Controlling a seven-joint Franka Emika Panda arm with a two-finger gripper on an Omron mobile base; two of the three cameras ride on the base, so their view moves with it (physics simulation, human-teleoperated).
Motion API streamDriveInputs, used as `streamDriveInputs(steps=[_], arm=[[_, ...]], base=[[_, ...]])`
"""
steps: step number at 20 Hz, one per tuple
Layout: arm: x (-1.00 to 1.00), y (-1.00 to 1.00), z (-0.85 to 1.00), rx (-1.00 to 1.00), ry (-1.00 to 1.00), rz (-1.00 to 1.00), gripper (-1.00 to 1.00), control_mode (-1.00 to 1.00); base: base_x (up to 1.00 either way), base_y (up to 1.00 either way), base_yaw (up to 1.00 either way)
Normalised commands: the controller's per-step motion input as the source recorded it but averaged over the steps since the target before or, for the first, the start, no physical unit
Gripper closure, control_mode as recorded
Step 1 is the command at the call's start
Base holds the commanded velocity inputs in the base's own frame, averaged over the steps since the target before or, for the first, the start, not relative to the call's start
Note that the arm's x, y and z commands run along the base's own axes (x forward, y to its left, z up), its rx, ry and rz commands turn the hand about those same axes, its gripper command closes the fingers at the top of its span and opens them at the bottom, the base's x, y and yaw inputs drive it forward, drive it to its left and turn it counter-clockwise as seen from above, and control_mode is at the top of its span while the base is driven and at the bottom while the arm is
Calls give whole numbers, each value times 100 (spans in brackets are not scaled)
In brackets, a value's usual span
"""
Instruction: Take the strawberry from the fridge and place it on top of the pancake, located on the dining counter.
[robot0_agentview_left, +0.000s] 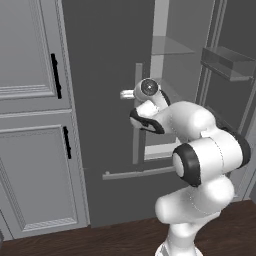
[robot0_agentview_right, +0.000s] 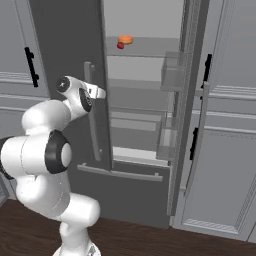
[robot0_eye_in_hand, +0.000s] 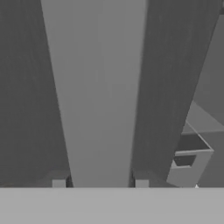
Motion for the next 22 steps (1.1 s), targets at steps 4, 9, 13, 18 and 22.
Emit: streamDriveInputs(steps=[4, 9, 13, 18, 22], arm=[[-72, 48, 0, -10, 0, -14, 100, -100], [-80, 51, 0, -10, 0, -23, 100, -100], [-92, 43, 0, -4, 0, -26, 100, -100], [-60, 28, 1, -2, 3, -30, 100, -100], [-34, 26, 0, -1, 3, -25, 100, -100]], base=[[0, 0, 0], [0, 0, 0], [0, 0, 0], [0, 0, 0], [0, 0, 0]])
